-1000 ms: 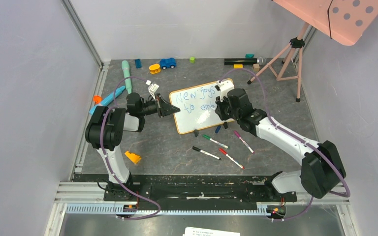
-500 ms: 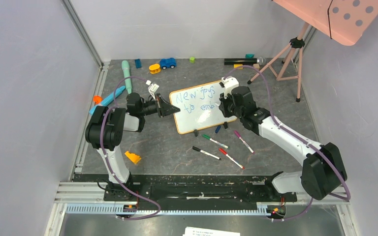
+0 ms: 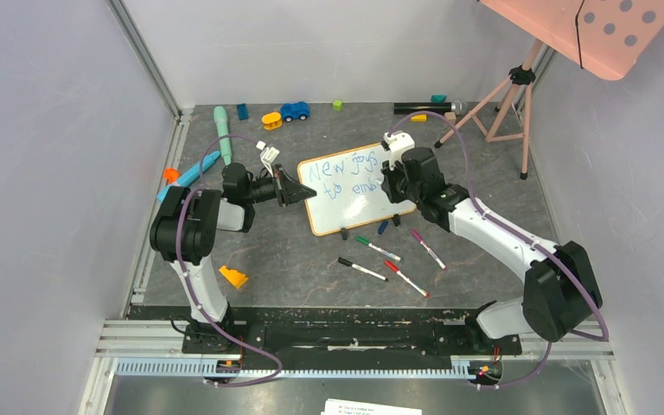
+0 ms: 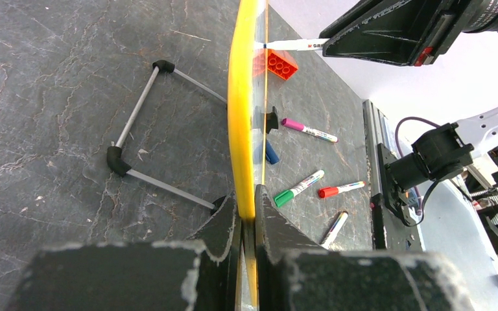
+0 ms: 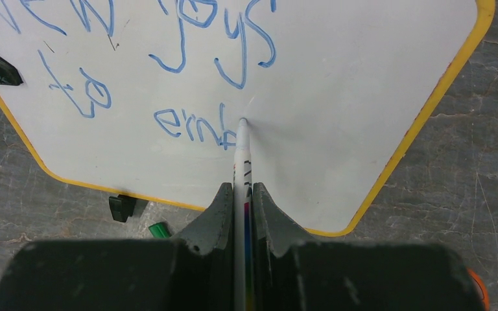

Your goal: Write a sentence on the whiteboard

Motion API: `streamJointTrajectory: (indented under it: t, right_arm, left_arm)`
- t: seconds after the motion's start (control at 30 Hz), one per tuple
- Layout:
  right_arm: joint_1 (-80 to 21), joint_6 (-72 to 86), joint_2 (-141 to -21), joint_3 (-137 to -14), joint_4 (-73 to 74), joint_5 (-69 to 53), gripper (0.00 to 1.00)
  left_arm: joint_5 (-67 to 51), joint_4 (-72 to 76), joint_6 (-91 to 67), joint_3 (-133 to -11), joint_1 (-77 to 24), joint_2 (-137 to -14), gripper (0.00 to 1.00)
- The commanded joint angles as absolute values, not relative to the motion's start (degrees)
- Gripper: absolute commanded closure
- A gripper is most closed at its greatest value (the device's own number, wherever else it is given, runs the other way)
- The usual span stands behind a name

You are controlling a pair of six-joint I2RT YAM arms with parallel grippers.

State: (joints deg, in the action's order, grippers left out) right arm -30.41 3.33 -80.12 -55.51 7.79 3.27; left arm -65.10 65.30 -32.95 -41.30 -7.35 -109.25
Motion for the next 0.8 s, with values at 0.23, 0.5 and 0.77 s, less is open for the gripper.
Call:
streamJointTrajectory:
  t: [0.23,0.5,0.77]
  right_arm:
    - [-30.30,2.24,-81.65,-58.26,7.28,5.32,1.00]
    - [-29.80,1.76,-82.85,-60.75,8.45,7.89,1.00]
    - [-29.71,2.00,-83.68,-62.06,8.66,7.22,1.00]
  left_arm:
    - [-65.51,66.97,-26.92,-40.80,-7.40,-110.83,0.98]
    - [-65.48,66.84,-26.98,-40.85,-7.38,-110.83,0.98]
    - [-65.53,66.84,-26.89,-40.83,-7.38,-110.78,0.98]
